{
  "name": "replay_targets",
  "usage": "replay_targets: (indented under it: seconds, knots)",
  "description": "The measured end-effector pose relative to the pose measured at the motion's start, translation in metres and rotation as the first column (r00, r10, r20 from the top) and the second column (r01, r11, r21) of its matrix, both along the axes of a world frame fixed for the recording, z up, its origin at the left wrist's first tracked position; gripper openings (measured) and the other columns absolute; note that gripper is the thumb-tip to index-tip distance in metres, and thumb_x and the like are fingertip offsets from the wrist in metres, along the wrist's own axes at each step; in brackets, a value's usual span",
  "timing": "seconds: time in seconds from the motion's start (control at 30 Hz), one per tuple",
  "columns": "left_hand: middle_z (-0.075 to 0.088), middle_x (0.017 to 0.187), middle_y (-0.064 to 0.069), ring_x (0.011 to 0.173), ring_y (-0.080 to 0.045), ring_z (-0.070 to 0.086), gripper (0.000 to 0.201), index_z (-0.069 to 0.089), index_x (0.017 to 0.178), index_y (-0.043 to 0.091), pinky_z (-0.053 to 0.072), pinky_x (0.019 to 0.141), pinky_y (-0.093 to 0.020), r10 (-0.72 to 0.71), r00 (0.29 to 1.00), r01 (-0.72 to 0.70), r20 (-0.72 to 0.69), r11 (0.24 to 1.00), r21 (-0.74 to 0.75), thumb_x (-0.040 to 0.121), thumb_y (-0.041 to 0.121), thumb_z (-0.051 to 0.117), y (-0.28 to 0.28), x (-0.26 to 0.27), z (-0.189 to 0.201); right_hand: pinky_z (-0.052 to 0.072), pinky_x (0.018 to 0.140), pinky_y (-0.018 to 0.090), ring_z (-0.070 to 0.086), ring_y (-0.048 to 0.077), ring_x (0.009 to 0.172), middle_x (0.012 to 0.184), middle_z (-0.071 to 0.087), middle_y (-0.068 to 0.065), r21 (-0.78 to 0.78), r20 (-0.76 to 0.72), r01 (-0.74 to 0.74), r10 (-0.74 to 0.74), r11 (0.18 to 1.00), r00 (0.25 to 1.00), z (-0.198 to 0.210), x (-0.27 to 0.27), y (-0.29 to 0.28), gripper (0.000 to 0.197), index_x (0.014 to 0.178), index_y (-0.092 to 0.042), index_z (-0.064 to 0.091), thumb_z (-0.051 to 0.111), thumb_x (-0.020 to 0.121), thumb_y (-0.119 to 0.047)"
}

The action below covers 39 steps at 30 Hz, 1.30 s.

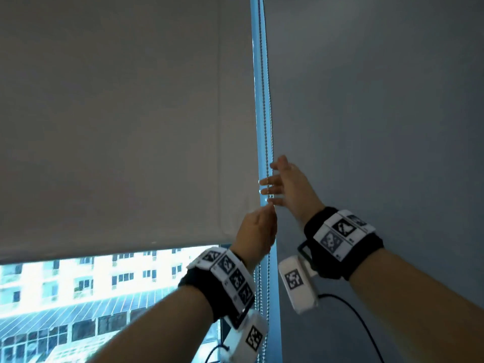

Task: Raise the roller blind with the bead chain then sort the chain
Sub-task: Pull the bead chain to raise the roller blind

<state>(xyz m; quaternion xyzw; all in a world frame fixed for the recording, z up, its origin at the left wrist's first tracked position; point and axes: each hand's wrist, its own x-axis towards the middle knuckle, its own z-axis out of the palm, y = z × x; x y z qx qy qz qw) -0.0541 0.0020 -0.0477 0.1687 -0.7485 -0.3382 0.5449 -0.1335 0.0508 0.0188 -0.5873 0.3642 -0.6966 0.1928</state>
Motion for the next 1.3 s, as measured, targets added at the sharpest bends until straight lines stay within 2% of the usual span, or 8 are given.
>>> replay_targets:
  seconds: [0.17,0.4,0.53,0.77,0.9,1.0,1.1,1.3]
  knots:
    - [0.037,0.059,-0.006,0.056,-0.012,0.034,0.014,0.046,0.08,0.011,0.028,0.055,-0.026,-0.163,0.987,0.163,-0.003,0.986,0.021,0.089,0.02,0.043,0.003,0.001,-0.028,0.039,0.048,0.023,0.045,0.012,0.05,0.066,0.049,0.002,-0.009,-0.011,-0.082,0.082,0.997,0.997,0.02,0.017,0.004,0.03,0.09,-0.017,0.048,0.037,0.096,-0.044]
    - [0.055,0.075,-0.014,0.066,-0.019,0.049,0.047,0.059,0.08,0.014,0.037,0.065,-0.029,-0.312,0.944,0.286,0.109,0.937,0.202,0.087,0.053,0.034,0.001,0.023,-0.012,0.022,0.032,0.015,0.024,0.004,0.031,0.049,0.03,0.001,-0.209,-0.001,0.07,-0.072,0.975,0.997,0.011,0.028,0.003,0.04,0.059,-0.017,0.033,0.033,0.099,-0.024]
    - [0.064,0.092,-0.013,0.087,-0.025,0.06,0.07,0.058,0.104,0.012,0.047,0.077,-0.035,-0.327,0.945,0.32,-0.004,0.921,0.223,0.092,0.058,0.007,0.002,0.032,0.017,0.031,0.045,0.022,0.031,0.006,0.038,0.044,0.036,-0.009,-0.235,-0.108,0.14,-0.169,0.962,0.98,-0.005,0.032,-0.003,0.042,0.057,-0.018,0.038,0.035,0.098,-0.026]
    - [0.065,0.093,-0.011,0.08,-0.023,0.066,0.055,0.046,0.122,0.013,0.052,0.073,-0.036,-0.283,0.951,0.299,-0.126,0.945,0.133,0.094,0.055,0.026,0.012,0.028,0.09,0.028,0.051,0.033,0.03,0.011,0.046,0.049,0.035,-0.007,-0.196,-0.253,0.173,-0.22,0.965,0.942,-0.083,0.03,-0.016,0.041,0.058,-0.021,0.034,0.035,0.098,-0.032]
    - [0.057,0.066,0.001,0.051,-0.011,0.055,0.034,0.053,0.1,0.019,0.045,0.05,-0.024,-0.232,0.951,0.259,-0.205,0.959,0.118,0.094,0.049,0.039,0.025,0.019,0.114,0.042,0.064,0.043,0.047,0.022,0.062,0.066,0.055,0.018,-0.152,-0.257,0.228,-0.261,0.962,0.931,-0.119,0.021,-0.024,0.047,0.069,-0.007,0.049,0.029,0.082,-0.047]
    - [0.03,0.043,0.01,0.034,-0.008,0.021,0.042,0.04,0.062,0.023,0.018,0.038,-0.014,-0.162,0.95,0.2,-0.266,0.972,0.124,0.095,0.047,0.032,0.03,0.01,0.111,0.051,0.07,0.043,0.054,0.015,0.066,0.069,0.057,0.001,-0.031,-0.303,0.154,-0.156,0.988,0.94,-0.129,0.013,-0.021,0.021,0.073,-0.019,0.05,0.037,0.087,-0.027]
    - [0.022,0.04,0.01,0.036,-0.01,0.013,0.045,0.024,0.052,0.025,0.014,0.039,-0.014,-0.183,0.942,0.21,-0.281,0.975,0.072,0.095,0.036,0.032,0.034,0.002,0.102,0.047,0.057,0.016,0.053,-0.002,0.053,0.065,0.053,-0.005,0.124,-0.235,0.01,0.02,0.992,0.972,-0.119,0.009,-0.009,0.026,0.071,-0.016,0.048,0.045,0.093,-0.003]
    - [0.024,0.038,0.011,0.034,-0.01,0.017,0.052,0.027,0.044,0.024,0.018,0.039,-0.017,-0.156,0.969,0.164,-0.194,0.986,0.029,0.096,0.033,0.032,0.035,-0.003,0.079,0.042,0.063,0.029,0.049,0.012,0.059,0.063,0.052,0.002,0.043,-0.042,0.026,-0.024,0.999,0.999,-0.078,0.0,0.006,0.054,0.079,-0.013,0.055,0.021,0.095,-0.051]
